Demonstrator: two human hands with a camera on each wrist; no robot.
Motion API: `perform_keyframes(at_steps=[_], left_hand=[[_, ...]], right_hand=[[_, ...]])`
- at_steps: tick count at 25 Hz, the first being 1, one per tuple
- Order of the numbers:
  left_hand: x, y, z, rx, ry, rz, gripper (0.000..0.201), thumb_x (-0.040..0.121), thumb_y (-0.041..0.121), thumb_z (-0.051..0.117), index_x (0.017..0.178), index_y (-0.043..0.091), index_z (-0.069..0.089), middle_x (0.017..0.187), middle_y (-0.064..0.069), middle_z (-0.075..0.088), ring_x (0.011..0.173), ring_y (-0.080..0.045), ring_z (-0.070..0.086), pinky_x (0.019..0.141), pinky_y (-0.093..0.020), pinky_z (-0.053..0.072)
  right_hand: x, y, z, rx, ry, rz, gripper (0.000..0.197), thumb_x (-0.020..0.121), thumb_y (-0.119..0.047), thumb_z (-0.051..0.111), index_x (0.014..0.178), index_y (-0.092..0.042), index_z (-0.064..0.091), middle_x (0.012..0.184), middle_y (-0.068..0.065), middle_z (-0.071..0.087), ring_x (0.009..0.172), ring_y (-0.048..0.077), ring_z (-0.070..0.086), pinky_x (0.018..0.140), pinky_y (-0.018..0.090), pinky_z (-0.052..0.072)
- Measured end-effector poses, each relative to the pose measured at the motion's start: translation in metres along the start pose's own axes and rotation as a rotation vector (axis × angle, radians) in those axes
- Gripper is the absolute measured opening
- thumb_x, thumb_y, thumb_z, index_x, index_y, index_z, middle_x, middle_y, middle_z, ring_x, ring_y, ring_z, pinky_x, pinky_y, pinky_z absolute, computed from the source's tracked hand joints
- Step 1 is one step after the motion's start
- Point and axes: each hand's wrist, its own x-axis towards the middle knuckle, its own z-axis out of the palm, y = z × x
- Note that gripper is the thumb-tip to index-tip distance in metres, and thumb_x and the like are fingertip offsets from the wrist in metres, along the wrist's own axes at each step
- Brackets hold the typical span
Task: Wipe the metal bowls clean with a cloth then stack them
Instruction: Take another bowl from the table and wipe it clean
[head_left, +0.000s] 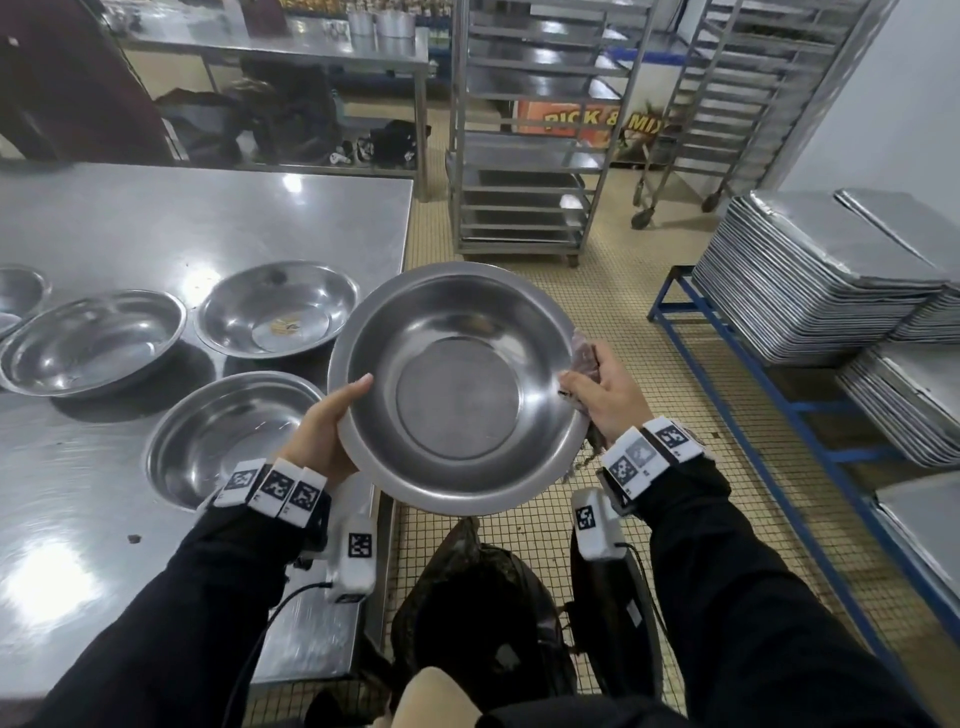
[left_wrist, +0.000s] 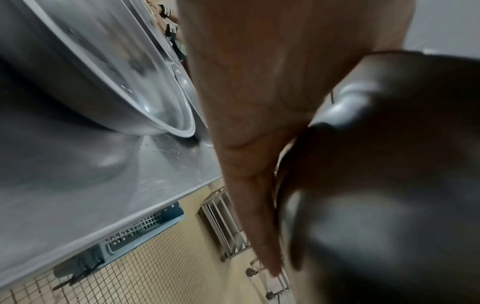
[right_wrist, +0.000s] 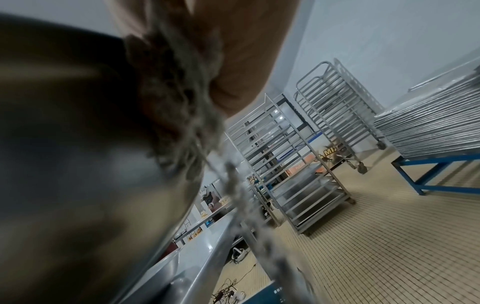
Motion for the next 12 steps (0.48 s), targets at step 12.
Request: perform_keyframes(at_steps=[12], left_hand=[[-0.017,-0.026,0.051,0.157,0.204,0.083,0.04,0.097,0.029,0.044,0.077,0.013,0.075,0.09,-0.015,0.072,0.089,-0.031,0.065,0.093,-0.044,0.046]], right_hand=[[-0.016,0.041,0.047,0.198,0.381,0.166,0.022,0.094,-0.027,0.053,0.113,-0.017,0.047,0.1,0.002,0.064,0.089,0.015,0.065,0.079,0.033,0.053]])
